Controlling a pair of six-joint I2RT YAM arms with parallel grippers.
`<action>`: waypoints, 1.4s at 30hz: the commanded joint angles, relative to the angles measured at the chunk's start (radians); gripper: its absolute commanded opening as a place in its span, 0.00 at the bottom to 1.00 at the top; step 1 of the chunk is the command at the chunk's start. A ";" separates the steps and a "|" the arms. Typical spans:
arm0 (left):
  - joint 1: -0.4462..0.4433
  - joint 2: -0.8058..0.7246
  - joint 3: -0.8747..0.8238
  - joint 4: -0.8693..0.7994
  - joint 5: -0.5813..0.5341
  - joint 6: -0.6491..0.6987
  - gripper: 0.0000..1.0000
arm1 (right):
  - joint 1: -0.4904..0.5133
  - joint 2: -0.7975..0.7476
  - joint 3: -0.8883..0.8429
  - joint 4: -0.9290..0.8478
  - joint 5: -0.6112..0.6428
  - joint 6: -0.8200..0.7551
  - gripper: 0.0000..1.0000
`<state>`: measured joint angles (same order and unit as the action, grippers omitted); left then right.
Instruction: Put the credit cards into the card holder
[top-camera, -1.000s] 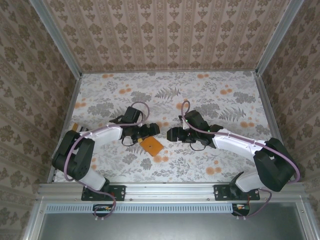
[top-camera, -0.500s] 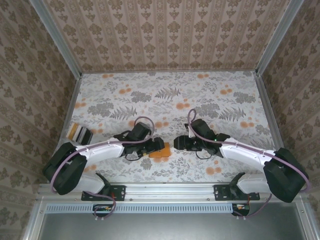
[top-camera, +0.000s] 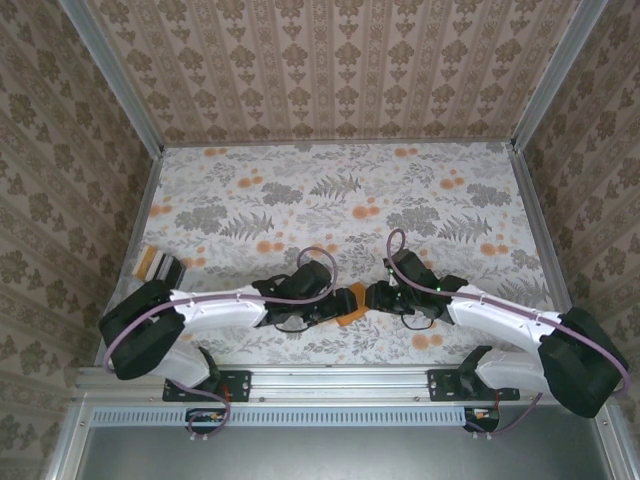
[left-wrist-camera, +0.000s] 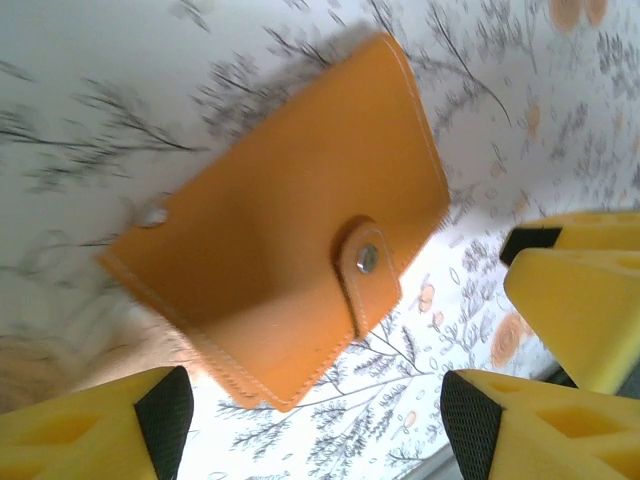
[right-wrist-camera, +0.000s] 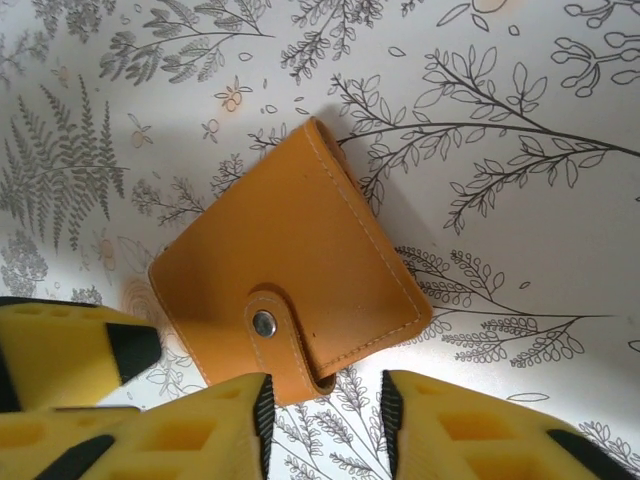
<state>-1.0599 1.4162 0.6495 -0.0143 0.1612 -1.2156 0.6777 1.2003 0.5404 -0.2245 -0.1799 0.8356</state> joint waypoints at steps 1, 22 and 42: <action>0.018 -0.109 0.020 -0.176 -0.142 -0.077 0.78 | -0.003 0.038 0.042 -0.077 -0.015 0.097 0.33; 0.266 -0.058 0.071 -0.172 0.090 0.174 0.81 | 0.006 0.246 0.147 -0.001 0.009 0.212 0.40; 0.284 0.036 0.021 -0.031 0.252 0.174 0.72 | 0.036 0.243 0.245 -0.167 0.059 0.109 0.33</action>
<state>-0.7593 1.4700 0.6899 -0.0883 0.3634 -1.0252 0.6991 1.5070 0.8242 -0.3237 -0.1547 0.9489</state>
